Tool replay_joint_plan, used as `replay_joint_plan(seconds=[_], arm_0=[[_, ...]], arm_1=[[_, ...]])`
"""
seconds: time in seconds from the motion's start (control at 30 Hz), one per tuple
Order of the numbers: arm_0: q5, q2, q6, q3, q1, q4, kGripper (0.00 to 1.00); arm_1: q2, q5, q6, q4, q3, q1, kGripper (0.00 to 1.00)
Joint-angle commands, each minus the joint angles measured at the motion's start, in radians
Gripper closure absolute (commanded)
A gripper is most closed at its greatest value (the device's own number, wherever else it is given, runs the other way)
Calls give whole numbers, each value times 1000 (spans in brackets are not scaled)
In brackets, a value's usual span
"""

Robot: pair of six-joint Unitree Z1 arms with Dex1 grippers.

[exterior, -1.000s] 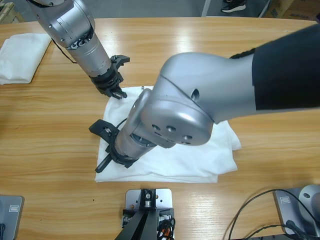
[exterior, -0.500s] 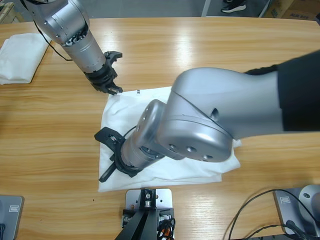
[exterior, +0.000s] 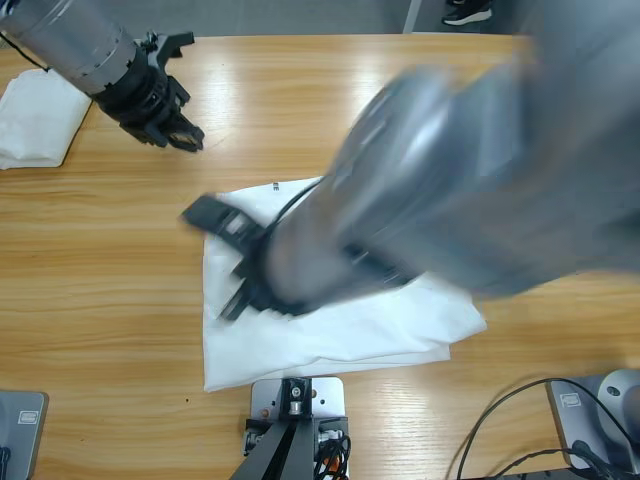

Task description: Fold clothes

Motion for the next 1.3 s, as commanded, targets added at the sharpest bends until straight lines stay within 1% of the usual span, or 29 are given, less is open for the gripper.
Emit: replay_joint_plan(seconds=[0.03,0.07,0.1,0.13,0.17,0.23,0.3,0.47,0.73,0.8,1.0,1.07,1.3], arm_0=[[-125,56,-23,51,-73,-69,1000],[-127,82,-21,22,-77,-69,1000],[-129,107,-19,-9,-81,-69,1000],[-130,134,-18,-46,-86,-69,1000],[-135,164,-22,-82,-94,-67,1000],[-142,223,-30,-145,-115,-62,1000],[-145,264,-41,-170,-131,-59,1000],[-158,295,-42,-147,-163,-44,1000],[-178,344,-56,-135,-176,-28,1000],[-181,356,-59,-139,-180,-29,1000],[-160,379,-87,-141,-180,-29,1000],[-156,382,-96,-149,-180,-29,1000],[-144,377,-107,-165,-180,-26,1000]], arm_1=[[-89,8,-23,110,122,-264,408],[-84,25,-41,104,126,-283,552],[-72,40,-67,98,124,-294,784],[-57,46,-88,93,120,-298,984],[-41,52,-96,82,118,-298,1000],[-10,61,-109,63,112,-298,1000],[13,75,-115,54,102,-298,1000],[45,97,-118,49,94,-298,1000],[107,115,-116,7,98,-298,1000],[130,119,-115,-17,113,-298,1000],[200,120,-115,-161,210,-310,1000],[197,120,-114,-191,242,-322,1000],[158,99,-105,-207,314,-334,1000]])
